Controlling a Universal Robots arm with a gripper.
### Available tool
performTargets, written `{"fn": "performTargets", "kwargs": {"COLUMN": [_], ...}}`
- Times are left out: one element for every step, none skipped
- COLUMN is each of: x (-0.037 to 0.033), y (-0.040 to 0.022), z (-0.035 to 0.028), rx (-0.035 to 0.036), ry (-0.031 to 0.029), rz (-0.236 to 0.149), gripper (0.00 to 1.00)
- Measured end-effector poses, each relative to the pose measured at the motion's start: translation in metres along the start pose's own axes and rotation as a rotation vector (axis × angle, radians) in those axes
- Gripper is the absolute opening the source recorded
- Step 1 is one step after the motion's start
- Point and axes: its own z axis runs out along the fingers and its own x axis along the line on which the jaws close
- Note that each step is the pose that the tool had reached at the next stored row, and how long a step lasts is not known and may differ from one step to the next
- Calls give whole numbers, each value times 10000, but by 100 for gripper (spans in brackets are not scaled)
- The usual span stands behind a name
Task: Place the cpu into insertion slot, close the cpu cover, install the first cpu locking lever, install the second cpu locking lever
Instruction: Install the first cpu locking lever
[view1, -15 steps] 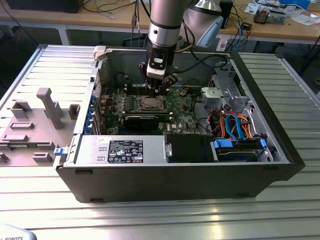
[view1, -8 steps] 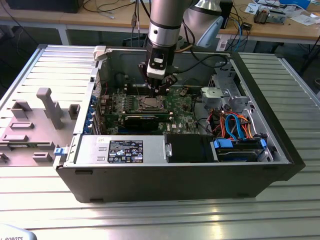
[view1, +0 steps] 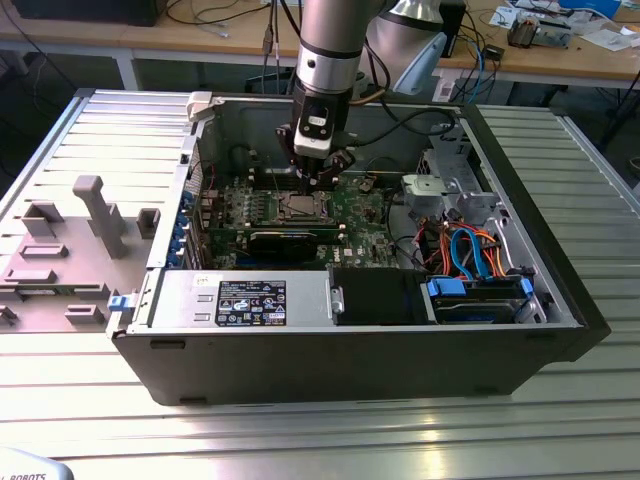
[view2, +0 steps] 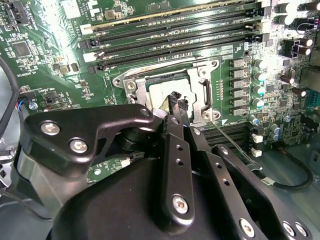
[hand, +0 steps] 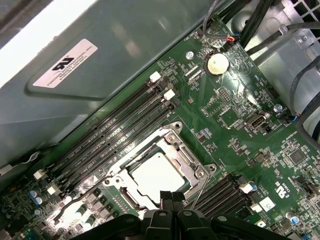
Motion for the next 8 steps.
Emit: {"fn": "performTargets", "kwargs": {"x": [0,0,0,0,0,0,0,0], "y": [0,0,0,0,0,0,0,0], "z": [0,0,0,0,0,0,0,0], "rx": [0,1,3,3,5,6,6,6], "ry": [-1,-6,-9,-13,-19,-20,-21,-21], "rz": [-9,-63,-95,-133,-196,-206,-216,-222], "gripper": [11,11,11,11,11,11,11,11]}}
